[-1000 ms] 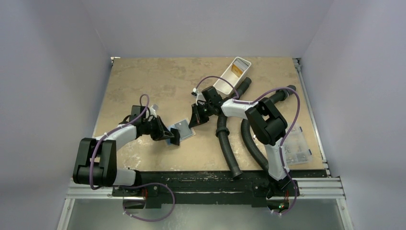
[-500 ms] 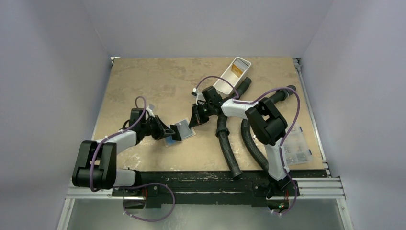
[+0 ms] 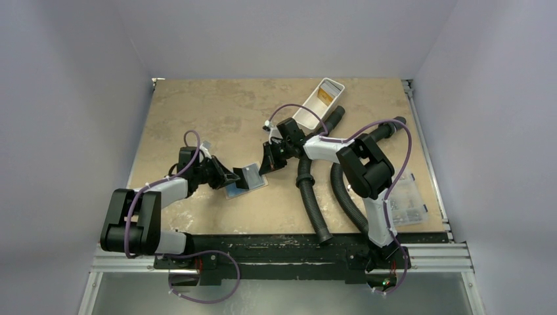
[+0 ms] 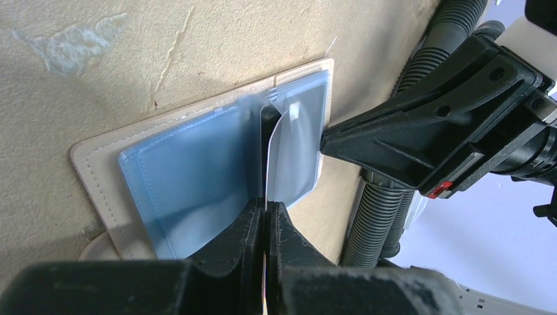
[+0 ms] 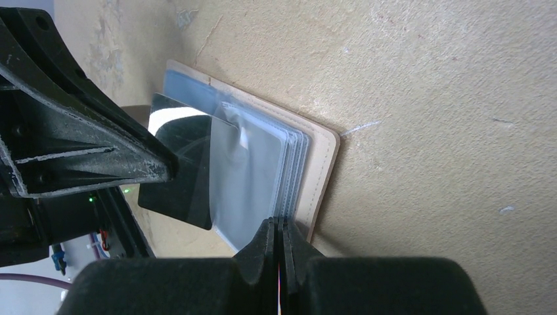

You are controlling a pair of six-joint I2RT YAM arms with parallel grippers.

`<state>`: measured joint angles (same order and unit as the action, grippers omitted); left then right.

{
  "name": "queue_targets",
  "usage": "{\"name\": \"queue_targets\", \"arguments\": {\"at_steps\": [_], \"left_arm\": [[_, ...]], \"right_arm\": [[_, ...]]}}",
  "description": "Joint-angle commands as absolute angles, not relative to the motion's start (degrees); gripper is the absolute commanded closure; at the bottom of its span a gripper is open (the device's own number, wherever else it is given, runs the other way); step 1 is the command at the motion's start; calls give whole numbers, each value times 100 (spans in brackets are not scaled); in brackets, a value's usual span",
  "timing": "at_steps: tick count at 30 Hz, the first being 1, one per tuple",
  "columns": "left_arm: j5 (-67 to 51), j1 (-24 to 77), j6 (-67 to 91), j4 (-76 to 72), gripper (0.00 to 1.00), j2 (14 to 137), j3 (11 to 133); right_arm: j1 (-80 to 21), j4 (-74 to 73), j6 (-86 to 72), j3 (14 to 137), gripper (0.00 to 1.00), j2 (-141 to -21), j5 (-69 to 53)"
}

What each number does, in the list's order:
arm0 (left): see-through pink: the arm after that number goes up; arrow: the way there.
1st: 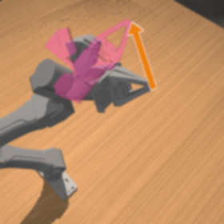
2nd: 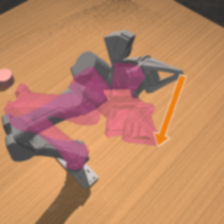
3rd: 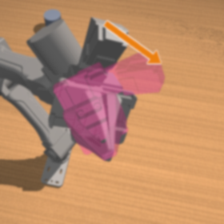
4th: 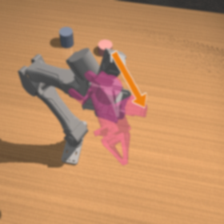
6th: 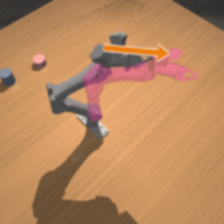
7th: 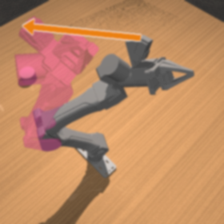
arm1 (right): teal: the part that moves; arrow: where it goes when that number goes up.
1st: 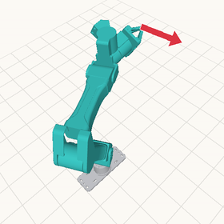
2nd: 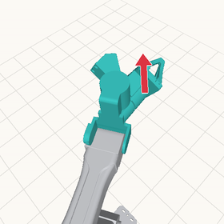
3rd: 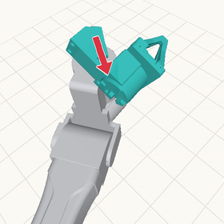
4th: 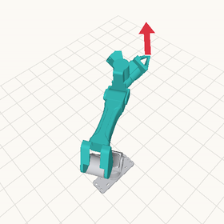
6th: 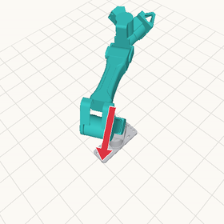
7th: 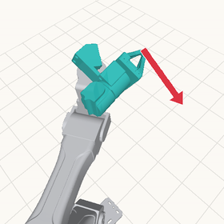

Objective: Put the credit cards into the card holder
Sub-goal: Insert the credit card into the card holder.

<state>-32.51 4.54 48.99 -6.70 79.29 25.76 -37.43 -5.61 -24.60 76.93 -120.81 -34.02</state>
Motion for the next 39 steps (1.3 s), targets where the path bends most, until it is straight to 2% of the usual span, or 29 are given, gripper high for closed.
{"name": "queue_targets", "arguments": {"at_steps": [1,9,31,39], "left_arm": [[-2959,413,4790,-854,100,7980,2635],[-2743,417,4317,-514,100,7907,2795],[-3393,479,4807,-2214,100,8367,2219],[-3111,772,5006,-2555,100,8396,2074]], "right_arm": [[-3720,-787,-2282,7728,100,-12290,-3111],[-3731,-808,-2273,7748,100,-12310,-3120],[-3797,-756,-2333,7735,100,-12285,-3138],[-3805,-666,-2417,7679,100,-12307,-3183]]}}
